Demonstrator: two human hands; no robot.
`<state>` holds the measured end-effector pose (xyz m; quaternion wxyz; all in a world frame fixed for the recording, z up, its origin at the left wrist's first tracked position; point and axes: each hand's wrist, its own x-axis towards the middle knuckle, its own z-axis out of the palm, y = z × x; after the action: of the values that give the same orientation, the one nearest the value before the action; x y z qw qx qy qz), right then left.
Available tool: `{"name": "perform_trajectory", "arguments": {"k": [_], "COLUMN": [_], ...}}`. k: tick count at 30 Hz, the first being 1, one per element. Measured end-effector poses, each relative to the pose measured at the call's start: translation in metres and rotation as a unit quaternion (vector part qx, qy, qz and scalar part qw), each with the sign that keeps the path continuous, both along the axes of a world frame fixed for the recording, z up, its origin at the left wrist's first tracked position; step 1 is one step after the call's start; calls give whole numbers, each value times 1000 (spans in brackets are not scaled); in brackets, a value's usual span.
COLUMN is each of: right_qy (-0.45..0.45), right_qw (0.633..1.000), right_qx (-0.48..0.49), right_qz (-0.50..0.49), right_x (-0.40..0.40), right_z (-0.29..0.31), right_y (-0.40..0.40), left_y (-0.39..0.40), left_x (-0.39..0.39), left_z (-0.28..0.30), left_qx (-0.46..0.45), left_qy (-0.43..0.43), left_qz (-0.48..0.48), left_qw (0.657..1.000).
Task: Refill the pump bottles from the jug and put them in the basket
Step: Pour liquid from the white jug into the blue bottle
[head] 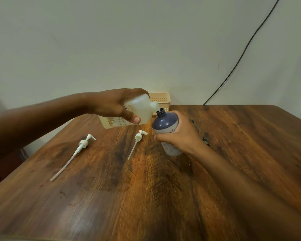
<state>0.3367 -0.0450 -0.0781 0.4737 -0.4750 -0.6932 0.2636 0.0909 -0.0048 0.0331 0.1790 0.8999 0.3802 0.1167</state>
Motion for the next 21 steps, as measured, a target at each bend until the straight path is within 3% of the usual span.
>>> {"name": "perform_trajectory", "arguments": {"k": [21], "right_qy": [12], "right_qw": [1000], "right_qx": [-1], "right_qz": [-2], "right_x": [0], "right_z": [2], "right_y": [-2], "left_y": [3], "left_x": [1], "left_z": [6], "left_qx": [5], "left_qy": [19], "left_qz": [2], "left_qw": [1000]}}
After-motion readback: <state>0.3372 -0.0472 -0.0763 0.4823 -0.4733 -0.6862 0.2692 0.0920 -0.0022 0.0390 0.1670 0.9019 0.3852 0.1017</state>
